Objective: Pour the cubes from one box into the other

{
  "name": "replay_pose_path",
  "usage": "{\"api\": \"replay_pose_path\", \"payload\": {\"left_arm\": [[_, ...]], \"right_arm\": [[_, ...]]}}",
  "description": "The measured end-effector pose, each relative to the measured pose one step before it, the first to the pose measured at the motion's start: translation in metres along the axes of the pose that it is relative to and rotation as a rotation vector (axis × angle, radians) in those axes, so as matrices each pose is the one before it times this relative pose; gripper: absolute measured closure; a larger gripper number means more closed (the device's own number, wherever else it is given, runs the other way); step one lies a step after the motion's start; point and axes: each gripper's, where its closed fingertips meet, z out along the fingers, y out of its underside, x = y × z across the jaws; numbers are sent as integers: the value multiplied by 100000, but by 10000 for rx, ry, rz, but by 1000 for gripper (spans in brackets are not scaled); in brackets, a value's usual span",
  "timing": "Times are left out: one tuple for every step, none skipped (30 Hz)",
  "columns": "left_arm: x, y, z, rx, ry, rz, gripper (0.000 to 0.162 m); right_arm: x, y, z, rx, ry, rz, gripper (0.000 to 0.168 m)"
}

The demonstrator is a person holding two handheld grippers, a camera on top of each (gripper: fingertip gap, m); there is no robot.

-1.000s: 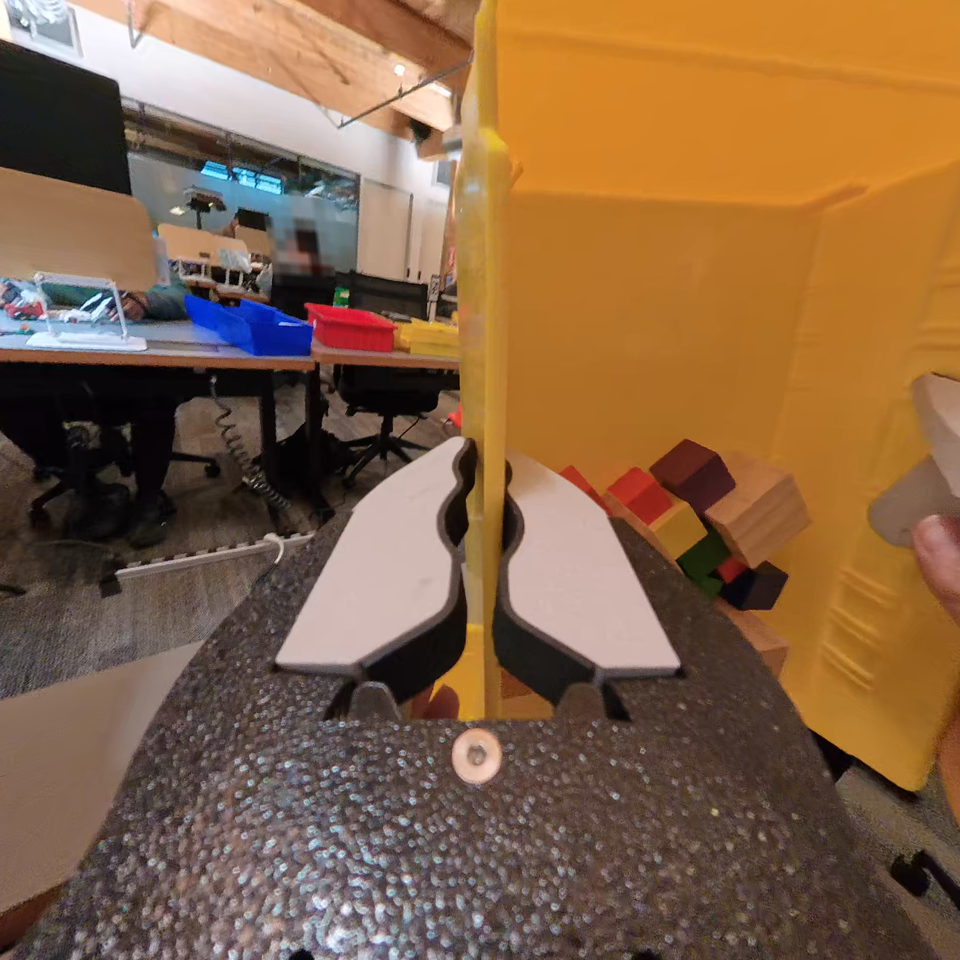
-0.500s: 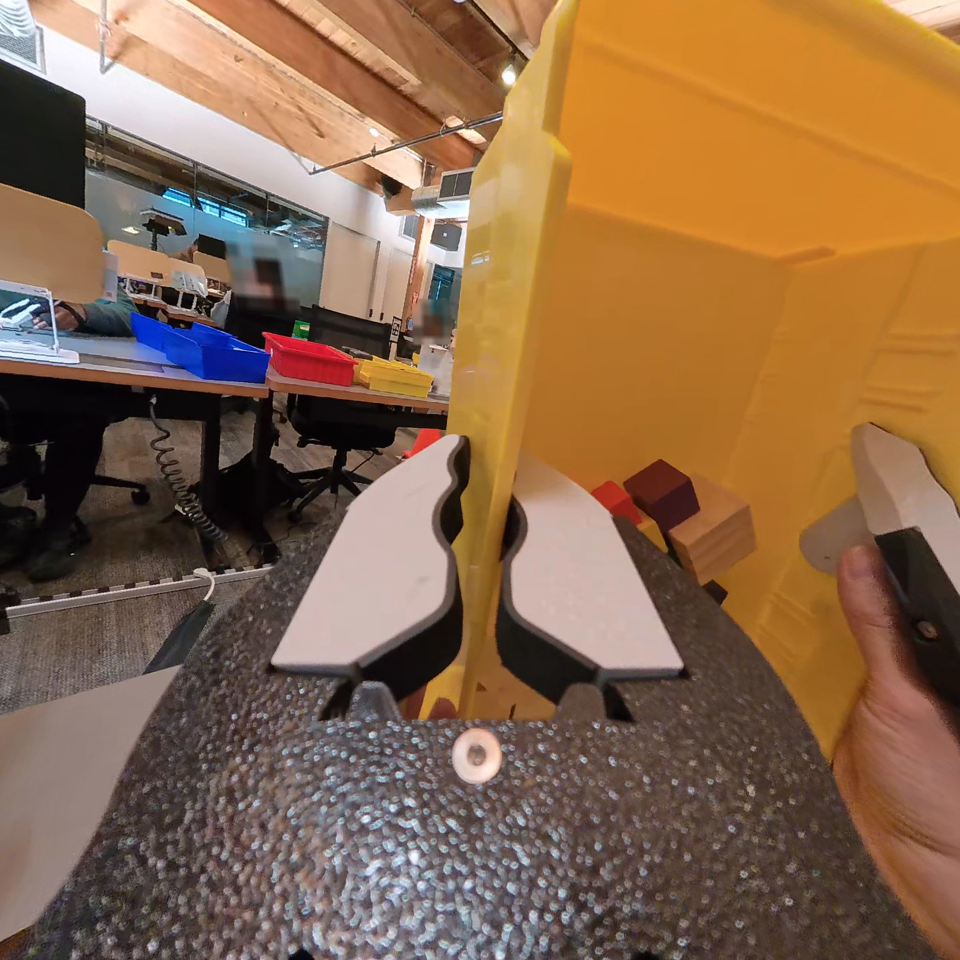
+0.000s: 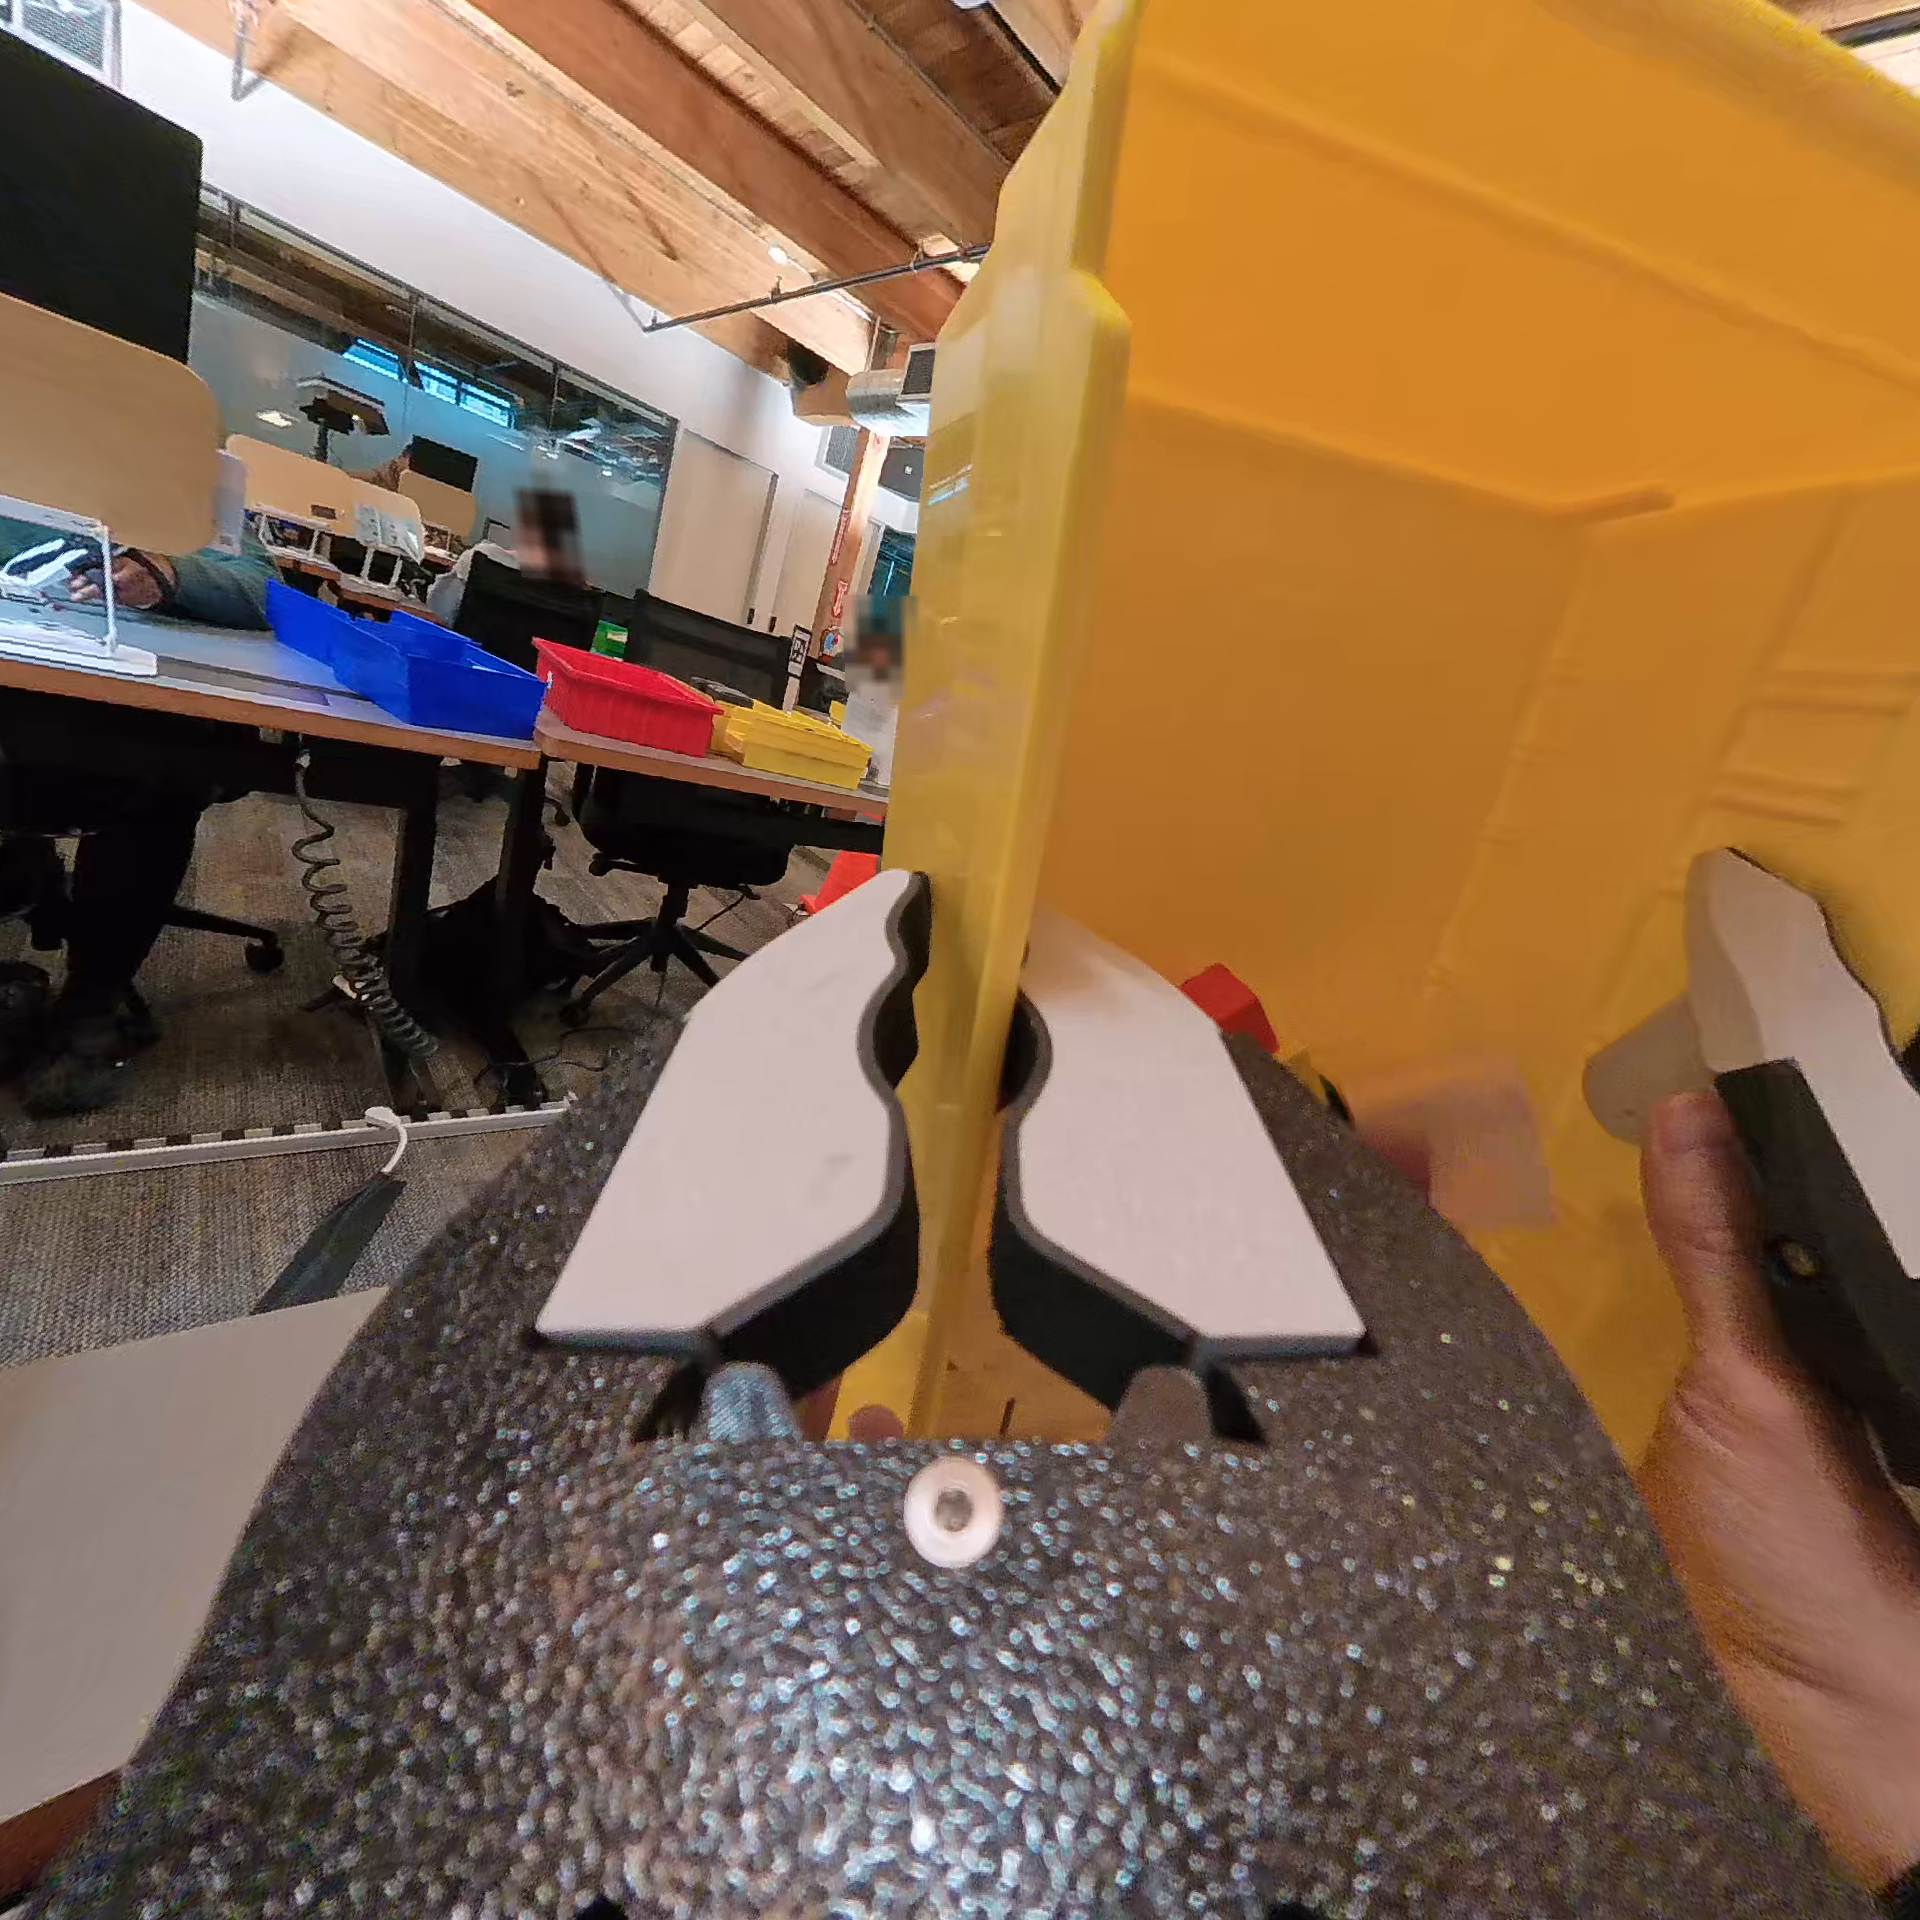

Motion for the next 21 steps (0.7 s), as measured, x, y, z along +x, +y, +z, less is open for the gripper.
{"api": "replay_pose_path", "payload": {"left_arm": [[-138, 103, 3, -26, -38, 66, 152], [-224, 230, 8, -59, -55, -24, 152], [-259, 333, 9, -95, -50, -77, 151], [-248, 355, -29, -106, -55, -23, 152], [-218, 261, -85, -54, -63, -3, 152], [-135, 167, -91, -4, -16, -26, 152], [-85, 99, -47, 15, 9, -30, 152], [-98, 100, 19, 3, -10, -2, 152], [-167, 116, 86, -26, -37, 6, 152], [-175, 73, 90, -44, -25, -105, 152], [-71, -54, -8, -3, 4, -150, 152], [47, -210, -109, 94, 26, 3, 152], [87, -255, -106, 125, 33, 96, 152], [46, -143, -2, 64, 48, 48, 151], [-77, 6, 105, -18, 20, 4, 152], [-86, 9, 59, -53, -5, -131, 152], [52, -174, -87, 38, 9, -129, 152], [163, -317, -162, 150, 59, 47, 152], [216, -244, -56, 119, 113, 83, 152], [82, 4, 114, -21, 77, -38, 151], [-23, 294, 243, -136, 16, 48, 151]], "right_arm": [[-172, 89, 74, 15, -61, 31, 161], [-245, 284, 36, -47, -81, 9, 161], [-248, 391, -21, -105, -68, 7, 161], [-263, 295, -89, -75, -68, 21, 161], [-223, 203, -135, -6, -44, 19, 161], [-133, 135, -118, 17, -19, 69, 161], [-89, 24, -66, 20, 0, 0, 161], [-113, 35, 18, 3, -32, 43, 161], [-150, 66, 69, -11, -88, 129, 161], [-144, 15, 56, -10, -64, -26, 161], [-64, -120, 32, 44, -19, -17, 161], [44, -246, 41, 113, -12, 140, 161], [59, -226, 57, 97, 29, -14, 161], [25, -168, 66, 70, 7, -19, 161], [-35, -66, 81, 11, -41, -32, 161], [-82, -122, 58, -15, -34, -105, 161], [36, -276, 0, 77, 11, -36, 161], [150, -339, -55, 163, 51, 88, 161], [185, -194, -65, 115, 74, -37, 161], [86, 161, -39, -6, -7, -43, 161], [97, 547, -28, -174, 8, 96, 161]]}}
